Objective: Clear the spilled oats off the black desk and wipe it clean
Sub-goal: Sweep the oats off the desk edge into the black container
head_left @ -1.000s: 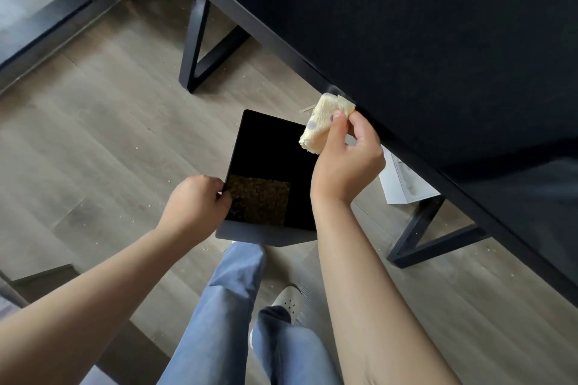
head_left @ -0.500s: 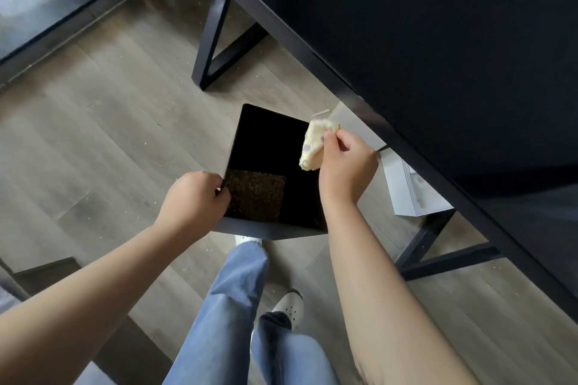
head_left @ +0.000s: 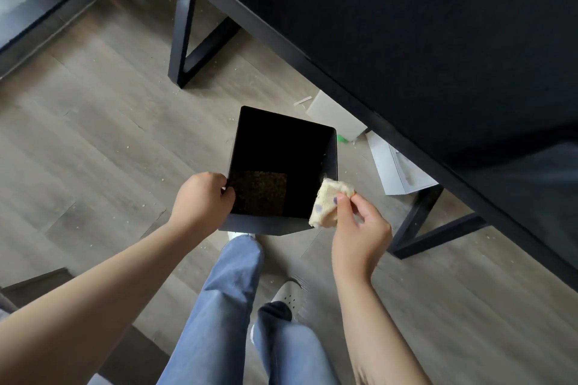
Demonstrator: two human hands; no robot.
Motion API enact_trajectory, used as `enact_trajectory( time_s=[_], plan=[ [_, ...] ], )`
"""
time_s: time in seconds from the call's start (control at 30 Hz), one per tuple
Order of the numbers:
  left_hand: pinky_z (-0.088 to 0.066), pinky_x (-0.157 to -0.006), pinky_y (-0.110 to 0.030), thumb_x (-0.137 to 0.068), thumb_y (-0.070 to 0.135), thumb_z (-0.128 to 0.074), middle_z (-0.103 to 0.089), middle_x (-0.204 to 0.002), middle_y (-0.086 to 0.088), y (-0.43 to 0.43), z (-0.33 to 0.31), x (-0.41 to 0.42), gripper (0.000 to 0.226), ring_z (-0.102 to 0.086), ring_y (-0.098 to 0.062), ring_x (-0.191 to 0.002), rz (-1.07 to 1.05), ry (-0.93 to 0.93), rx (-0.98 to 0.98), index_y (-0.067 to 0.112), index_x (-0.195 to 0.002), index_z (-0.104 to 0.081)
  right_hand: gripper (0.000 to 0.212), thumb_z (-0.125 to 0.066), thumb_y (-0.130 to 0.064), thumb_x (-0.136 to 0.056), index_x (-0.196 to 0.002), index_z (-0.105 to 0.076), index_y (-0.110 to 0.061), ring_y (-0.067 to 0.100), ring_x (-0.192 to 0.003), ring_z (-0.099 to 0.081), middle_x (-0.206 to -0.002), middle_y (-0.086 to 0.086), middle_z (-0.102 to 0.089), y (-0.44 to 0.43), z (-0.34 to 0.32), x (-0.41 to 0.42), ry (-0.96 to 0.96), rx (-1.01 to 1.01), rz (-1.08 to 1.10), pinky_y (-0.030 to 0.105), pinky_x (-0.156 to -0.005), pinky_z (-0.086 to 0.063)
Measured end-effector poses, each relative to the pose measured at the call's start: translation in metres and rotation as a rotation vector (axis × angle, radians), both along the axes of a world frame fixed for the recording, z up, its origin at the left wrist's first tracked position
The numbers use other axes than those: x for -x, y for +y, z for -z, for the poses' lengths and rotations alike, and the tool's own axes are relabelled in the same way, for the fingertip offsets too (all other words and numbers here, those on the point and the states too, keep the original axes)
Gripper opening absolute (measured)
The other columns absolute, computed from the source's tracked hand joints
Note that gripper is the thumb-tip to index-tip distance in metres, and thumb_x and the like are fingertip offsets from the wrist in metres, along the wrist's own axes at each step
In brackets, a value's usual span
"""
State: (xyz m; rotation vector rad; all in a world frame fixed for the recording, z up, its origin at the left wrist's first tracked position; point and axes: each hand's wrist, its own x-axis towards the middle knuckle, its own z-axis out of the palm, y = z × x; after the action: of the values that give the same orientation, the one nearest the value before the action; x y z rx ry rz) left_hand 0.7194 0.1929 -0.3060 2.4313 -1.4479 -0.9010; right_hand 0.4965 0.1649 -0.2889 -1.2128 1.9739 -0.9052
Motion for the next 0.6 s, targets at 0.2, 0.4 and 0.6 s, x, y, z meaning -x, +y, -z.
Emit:
enact_trajectory(
  time_s=[0.2,0.4,0.6],
  plan=[
    [-0.031,-0.047,-0.032,-0.082,0.010,-0.049,-0.059,-0.061,-0.022,-0.006,0.042,0.051,0.025,-0.050,-0.039,-0.058,-0.038,0.026,-0.051,-0.006,-0.063,-0.054,0.007,-0.071,-0.014,-0.083,-0.087,-0.077,-0.013,0.017,-0.078,-0.069,-0.081,0.000,-0.074,0.032,0.033,0.073,0.029,-0.114,0.151,0.034,-0.073,-0.054],
    [-0.045,-0.052,-0.040,-0.077,0.019,-0.045,-0.062,-0.059,-0.020,-0.010,0.101,0.093,0.029,-0.058,-0.038,-0.062,-0.038,0.049,-0.076,-0.002,-0.063,-0.059,0.010,-0.070,-0.011,-0.083,-0.091,-0.077,-0.009,0.016,-0.075,-0.065,-0.082,0.002,-0.075,0.060,0.082,0.125,0.095,-0.226,0.175,0.026,-0.067,-0.042],
    [-0.046,-0.055,-0.039,-0.080,0.010,-0.050,-0.064,-0.064,-0.020,-0.024,0.166,0.129,0.022,-0.059,-0.038,-0.064,-0.044,0.048,-0.077,-0.002,-0.065,-0.061,0.015,-0.072,-0.012,-0.083,-0.096,-0.076,-0.008,0.017,-0.070,-0.060,-0.082,0.008,-0.074,0.075,0.144,0.148,0.139,-0.273,0.162,0.017,-0.059,-0.034]
  ],
)
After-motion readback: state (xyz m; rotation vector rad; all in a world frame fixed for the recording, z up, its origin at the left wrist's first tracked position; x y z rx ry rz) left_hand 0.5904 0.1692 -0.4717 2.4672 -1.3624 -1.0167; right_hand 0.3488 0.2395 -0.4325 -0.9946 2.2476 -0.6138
